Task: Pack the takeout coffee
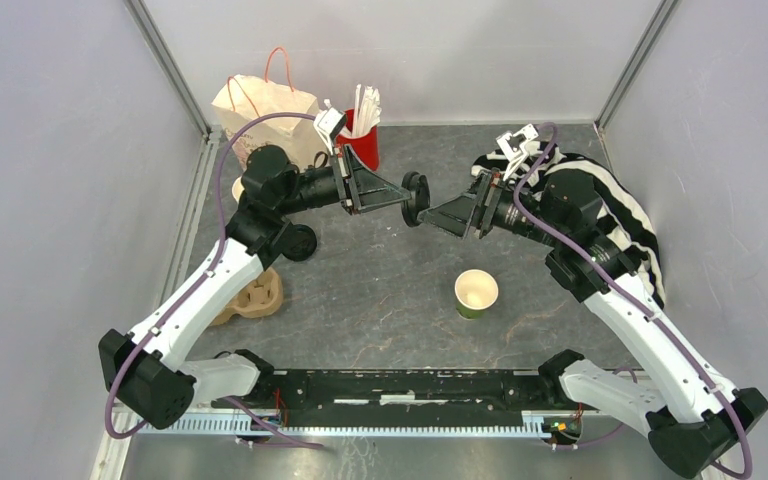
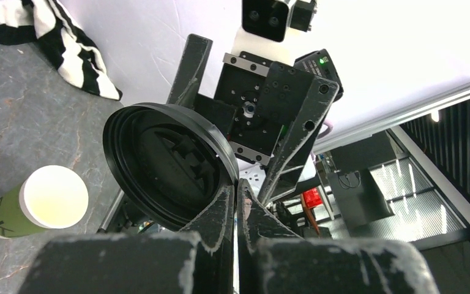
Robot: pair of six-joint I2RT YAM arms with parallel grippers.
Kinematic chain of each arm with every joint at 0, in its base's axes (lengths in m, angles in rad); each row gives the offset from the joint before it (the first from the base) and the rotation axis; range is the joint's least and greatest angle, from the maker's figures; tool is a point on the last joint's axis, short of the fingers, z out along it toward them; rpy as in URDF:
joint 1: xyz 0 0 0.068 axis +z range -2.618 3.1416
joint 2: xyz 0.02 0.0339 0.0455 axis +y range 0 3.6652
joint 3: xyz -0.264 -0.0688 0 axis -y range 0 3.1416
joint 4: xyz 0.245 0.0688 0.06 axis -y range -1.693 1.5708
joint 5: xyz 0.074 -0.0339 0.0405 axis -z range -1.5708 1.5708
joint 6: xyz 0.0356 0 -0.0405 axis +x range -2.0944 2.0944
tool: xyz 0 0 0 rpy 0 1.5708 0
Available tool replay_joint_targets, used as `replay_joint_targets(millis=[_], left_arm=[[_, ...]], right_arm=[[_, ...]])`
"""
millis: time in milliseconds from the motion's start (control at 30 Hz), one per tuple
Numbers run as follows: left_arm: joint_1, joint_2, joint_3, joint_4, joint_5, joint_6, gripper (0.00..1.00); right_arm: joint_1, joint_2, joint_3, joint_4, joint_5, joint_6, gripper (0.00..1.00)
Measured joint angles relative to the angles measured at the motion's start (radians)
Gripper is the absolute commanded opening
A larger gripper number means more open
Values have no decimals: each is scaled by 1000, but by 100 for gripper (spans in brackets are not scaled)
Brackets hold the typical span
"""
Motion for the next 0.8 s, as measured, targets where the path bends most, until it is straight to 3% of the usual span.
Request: replay_joint_targets(millis=[800], left_arm=[[0,24,0,-1,55,-12,2]], right_arm=[[1,37,3,5,36,-3,95]])
